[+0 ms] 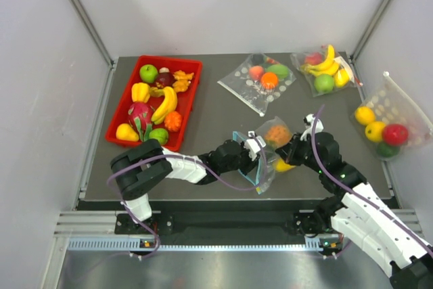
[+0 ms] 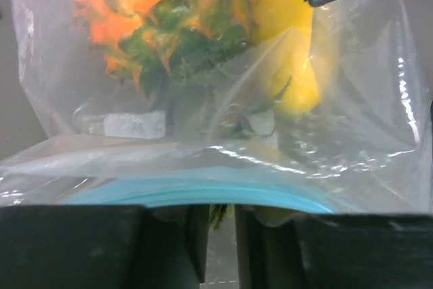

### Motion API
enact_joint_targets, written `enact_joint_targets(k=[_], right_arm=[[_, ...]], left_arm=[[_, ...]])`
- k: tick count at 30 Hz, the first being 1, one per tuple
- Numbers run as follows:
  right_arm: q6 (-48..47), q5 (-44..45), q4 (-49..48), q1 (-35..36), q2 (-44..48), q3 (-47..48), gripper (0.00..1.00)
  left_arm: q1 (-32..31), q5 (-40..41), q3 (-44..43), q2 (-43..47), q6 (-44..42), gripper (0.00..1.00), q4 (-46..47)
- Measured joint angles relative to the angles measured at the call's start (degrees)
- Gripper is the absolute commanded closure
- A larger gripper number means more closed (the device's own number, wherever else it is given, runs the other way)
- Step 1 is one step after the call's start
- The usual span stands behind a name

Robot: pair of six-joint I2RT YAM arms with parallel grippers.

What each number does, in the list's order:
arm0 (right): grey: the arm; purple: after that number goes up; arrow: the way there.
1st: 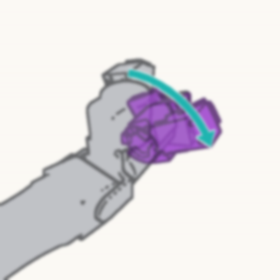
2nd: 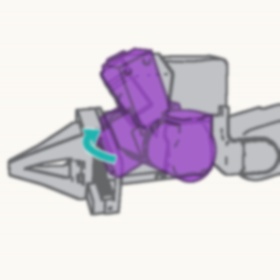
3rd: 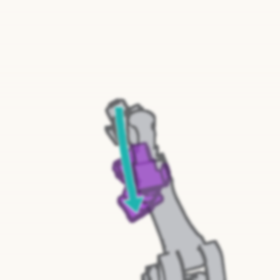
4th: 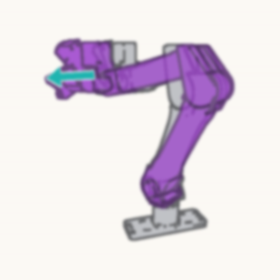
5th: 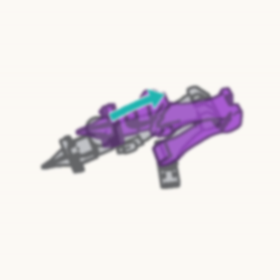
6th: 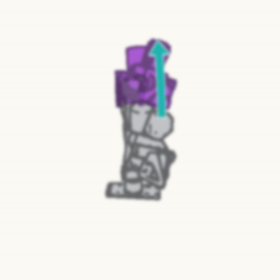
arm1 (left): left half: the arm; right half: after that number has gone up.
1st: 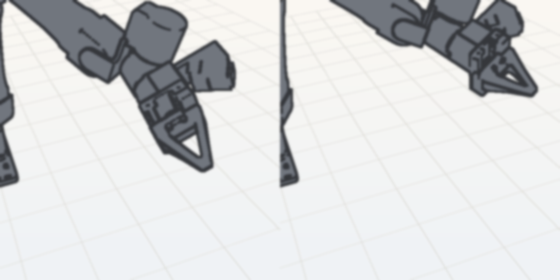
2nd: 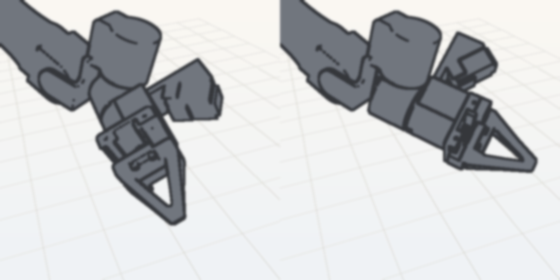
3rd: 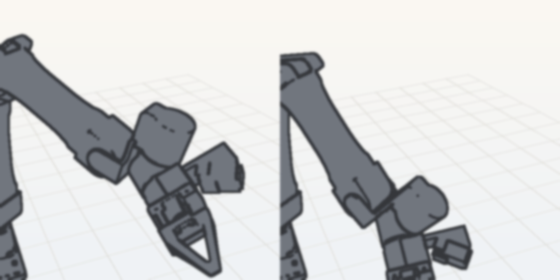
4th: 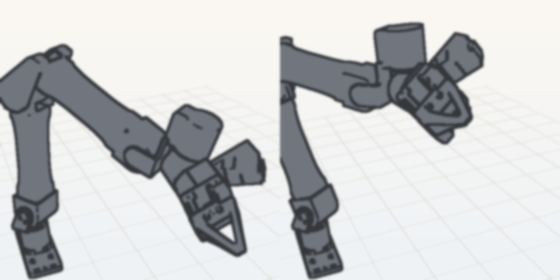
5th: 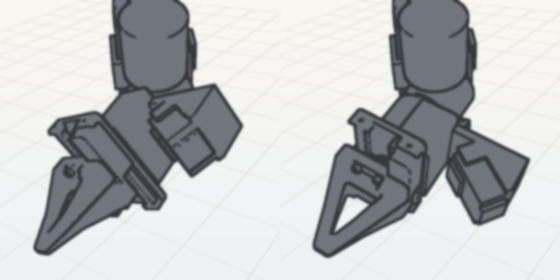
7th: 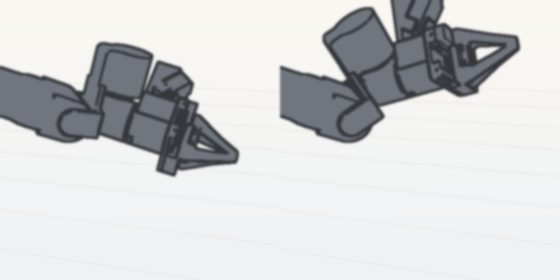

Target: Open the zip-top bag and remove the fake food

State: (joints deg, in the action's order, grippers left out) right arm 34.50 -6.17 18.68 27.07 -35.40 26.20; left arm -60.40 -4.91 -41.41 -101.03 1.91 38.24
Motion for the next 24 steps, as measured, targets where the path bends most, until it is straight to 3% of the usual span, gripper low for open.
enact_joint_targets(k=[3,11,24], right_arm=[[0.1,-0.1,-0.5,0.0,-0.6,-0.4,1.0],[-0.2,0.6,-1.2,0.0,-1.9,-0.4,1.0],[-2.2,6.2,-1.2,-0.7,-4.4,-0.4,1.0]], left_arm=[[0.0,0.1,0.0,-0.1,0.1,1.0,-0.2],[-0.1,1.5,1.9,2.6,0.0,1.0,-1.8],[-0.3,3.3,9.7,21.3,-0.6,1.0,-14.8]])
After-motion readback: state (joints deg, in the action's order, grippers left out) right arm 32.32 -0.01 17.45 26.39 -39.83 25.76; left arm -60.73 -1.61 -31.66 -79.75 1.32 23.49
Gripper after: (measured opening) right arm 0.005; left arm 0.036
